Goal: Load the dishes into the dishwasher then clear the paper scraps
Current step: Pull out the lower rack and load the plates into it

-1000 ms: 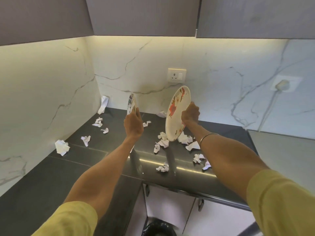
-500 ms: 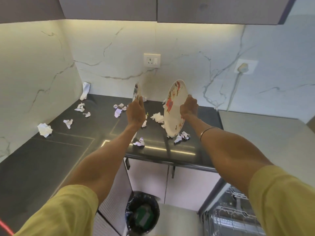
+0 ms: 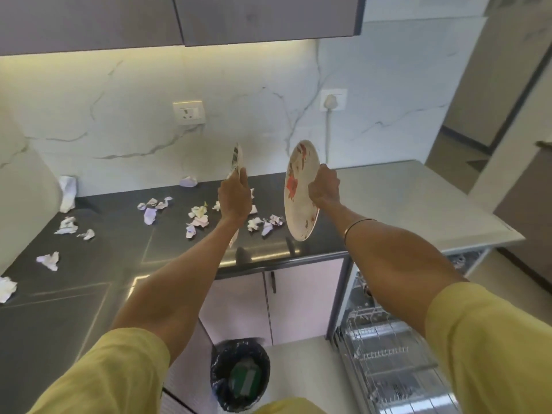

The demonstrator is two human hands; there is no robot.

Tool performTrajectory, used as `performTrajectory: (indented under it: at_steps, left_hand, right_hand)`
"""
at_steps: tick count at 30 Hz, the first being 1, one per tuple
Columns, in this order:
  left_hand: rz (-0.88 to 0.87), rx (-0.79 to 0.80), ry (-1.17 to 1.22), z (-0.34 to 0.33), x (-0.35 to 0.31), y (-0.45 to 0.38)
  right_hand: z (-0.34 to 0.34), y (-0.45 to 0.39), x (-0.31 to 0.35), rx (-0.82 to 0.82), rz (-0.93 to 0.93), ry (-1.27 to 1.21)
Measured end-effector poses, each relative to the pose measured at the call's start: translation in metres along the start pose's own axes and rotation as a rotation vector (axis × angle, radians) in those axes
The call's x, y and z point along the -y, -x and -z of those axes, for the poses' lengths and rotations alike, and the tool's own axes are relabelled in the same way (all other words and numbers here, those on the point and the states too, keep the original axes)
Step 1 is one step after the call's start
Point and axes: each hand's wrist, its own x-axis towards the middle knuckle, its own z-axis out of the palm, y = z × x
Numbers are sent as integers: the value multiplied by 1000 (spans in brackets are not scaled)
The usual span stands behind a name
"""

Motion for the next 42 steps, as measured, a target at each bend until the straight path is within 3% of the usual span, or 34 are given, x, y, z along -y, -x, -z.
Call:
performTrajectory:
  at_steps: [7, 21, 29, 42]
  left_hand:
    - [-91, 136, 66, -2, -41, 58]
    - [-192, 441, 283, -19, -139, 213]
    - [-256, 570, 282, -46, -185, 289]
    - [-267, 681, 291, -99, -300, 407]
  right_hand:
    - [43, 58, -45, -120, -175, -26]
    - [149, 175, -165, -230, -388, 185]
    - [217, 230, -234, -395, -539, 44]
    - [335, 300, -352, -330, -612, 175]
